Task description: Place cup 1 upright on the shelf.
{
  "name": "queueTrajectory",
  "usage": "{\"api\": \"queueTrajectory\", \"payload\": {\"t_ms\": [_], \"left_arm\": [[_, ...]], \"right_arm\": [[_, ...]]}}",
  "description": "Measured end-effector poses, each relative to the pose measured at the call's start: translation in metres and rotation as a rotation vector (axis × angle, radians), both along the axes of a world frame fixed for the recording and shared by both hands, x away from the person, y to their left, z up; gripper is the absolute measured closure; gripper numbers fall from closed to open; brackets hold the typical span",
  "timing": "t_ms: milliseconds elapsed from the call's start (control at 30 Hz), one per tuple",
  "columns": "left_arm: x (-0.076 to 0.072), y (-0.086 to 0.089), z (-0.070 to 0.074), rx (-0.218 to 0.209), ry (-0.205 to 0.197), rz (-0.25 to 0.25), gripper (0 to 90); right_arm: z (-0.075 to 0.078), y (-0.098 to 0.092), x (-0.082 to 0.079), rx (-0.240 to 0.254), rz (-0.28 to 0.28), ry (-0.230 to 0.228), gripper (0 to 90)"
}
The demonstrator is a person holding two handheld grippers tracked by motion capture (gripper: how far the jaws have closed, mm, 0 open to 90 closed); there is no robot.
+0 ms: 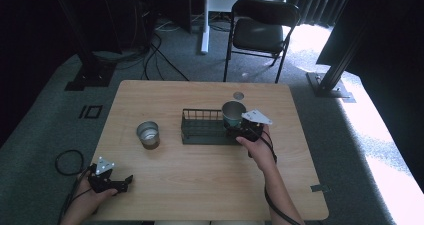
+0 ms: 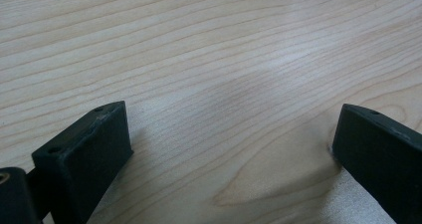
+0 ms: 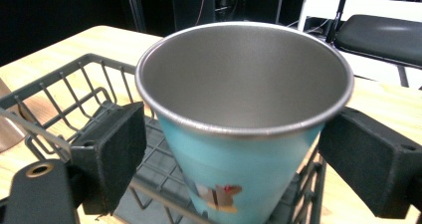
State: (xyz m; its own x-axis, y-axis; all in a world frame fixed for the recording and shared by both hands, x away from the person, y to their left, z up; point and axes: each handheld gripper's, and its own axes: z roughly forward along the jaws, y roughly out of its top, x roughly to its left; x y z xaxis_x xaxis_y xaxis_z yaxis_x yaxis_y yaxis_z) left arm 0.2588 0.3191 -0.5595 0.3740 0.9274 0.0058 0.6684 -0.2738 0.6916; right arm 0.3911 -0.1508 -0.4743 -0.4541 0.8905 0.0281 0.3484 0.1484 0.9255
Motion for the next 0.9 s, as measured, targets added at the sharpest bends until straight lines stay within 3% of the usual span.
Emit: {"api": "queueTrajectory", "payload": {"t_ms": [900], "left_arm": [[0.0, 0.0, 0.0, 0.0, 0.0, 0.0, 2.6]], "right_arm": [[-0.013, -0.03, -0.035, -0.018, 0.004, -0.004, 11.5]]}}
